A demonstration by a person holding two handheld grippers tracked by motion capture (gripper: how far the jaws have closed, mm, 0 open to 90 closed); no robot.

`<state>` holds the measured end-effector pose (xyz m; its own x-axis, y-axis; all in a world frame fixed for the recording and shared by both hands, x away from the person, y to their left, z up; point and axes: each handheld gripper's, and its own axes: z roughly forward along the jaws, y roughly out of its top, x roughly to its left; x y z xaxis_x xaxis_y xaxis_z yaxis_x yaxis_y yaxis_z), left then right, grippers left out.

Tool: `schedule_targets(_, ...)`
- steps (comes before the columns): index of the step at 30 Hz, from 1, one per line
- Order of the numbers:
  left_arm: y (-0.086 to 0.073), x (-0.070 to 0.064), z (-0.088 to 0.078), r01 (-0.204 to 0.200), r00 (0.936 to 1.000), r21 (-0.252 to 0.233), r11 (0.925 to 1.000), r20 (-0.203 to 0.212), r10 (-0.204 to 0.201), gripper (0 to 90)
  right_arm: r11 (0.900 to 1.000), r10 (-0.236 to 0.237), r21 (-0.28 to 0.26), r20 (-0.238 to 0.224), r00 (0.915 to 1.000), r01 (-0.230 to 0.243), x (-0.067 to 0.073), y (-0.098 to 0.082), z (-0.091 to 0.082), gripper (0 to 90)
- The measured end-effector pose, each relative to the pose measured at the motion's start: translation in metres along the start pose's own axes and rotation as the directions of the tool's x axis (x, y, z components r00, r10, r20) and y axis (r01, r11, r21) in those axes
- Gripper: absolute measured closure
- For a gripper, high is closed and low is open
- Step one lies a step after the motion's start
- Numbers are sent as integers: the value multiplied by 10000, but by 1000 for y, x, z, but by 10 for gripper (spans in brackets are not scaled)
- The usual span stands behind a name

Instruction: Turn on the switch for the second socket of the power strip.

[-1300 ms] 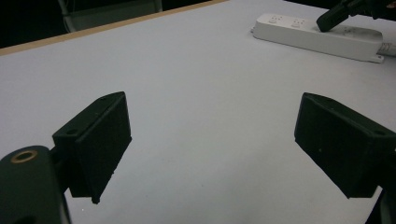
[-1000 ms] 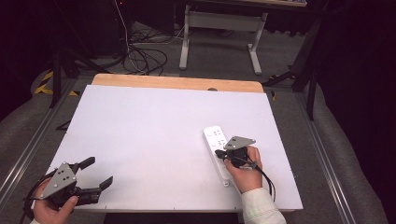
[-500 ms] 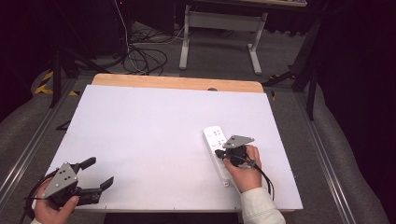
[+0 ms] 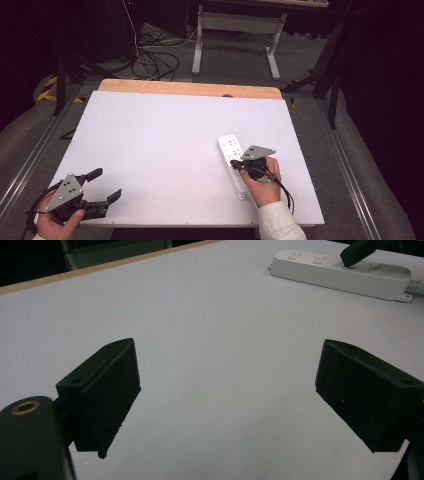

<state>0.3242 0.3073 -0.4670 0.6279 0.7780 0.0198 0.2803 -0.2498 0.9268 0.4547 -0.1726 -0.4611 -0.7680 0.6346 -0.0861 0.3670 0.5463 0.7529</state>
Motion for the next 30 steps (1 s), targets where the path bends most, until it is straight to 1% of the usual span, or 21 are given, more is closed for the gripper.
schedule_targets(2, 0, 0, 0, 28, 10000, -12, 10000, -6, -28, 113, 9999, -109, -58, 30, 9999, 109, 2, 0, 0, 900)
schedule_targets(4, 0, 0, 0, 26, 10000, -14, 10000, -12, -26, 113, 9995, -173, -254, 87, 9998, 175, 3, 1, -2, 900)
schedule_targets(9, 0, 0, 0, 40, 10000, -47, 10000, -18, -40, 114, 9970, -146, -756, 70, 9999, 151, 4, 3, -11, 900)
schedule_targets(12, 0, 0, 0, 42, 10000, -36, 10000, -15, -42, 113, 9949, -163, -998, 108, 9998, 173, 5, 5, -15, 900)
schedule_targets(15, 0, 0, 0, 41, 10000, -28, 10000, -17, -41, 113, 9934, -51, -1144, 65, 10000, 59, 6, 6, -19, 900)
schedule_targets(21, 0, 0, 0, -13, 10000, -9, 10000, -10, 13, 113, 9875, -188, -1562, 27, 9998, 190, 10, 12, -29, 900)
schedule_targets(26, 0, 0, 0, 29, 10000, -19, 10000, -35, -30, 112, 9856, -182, -1679, 21, 9998, 183, 12, 14, -33, 892)
schedule_targets(30, 0, 0, 0, -20, 10000, 38, 10000, -41, 20, 112, 9847, -233, -1729, 15, 9997, 232, 13, 15, -35, 877)
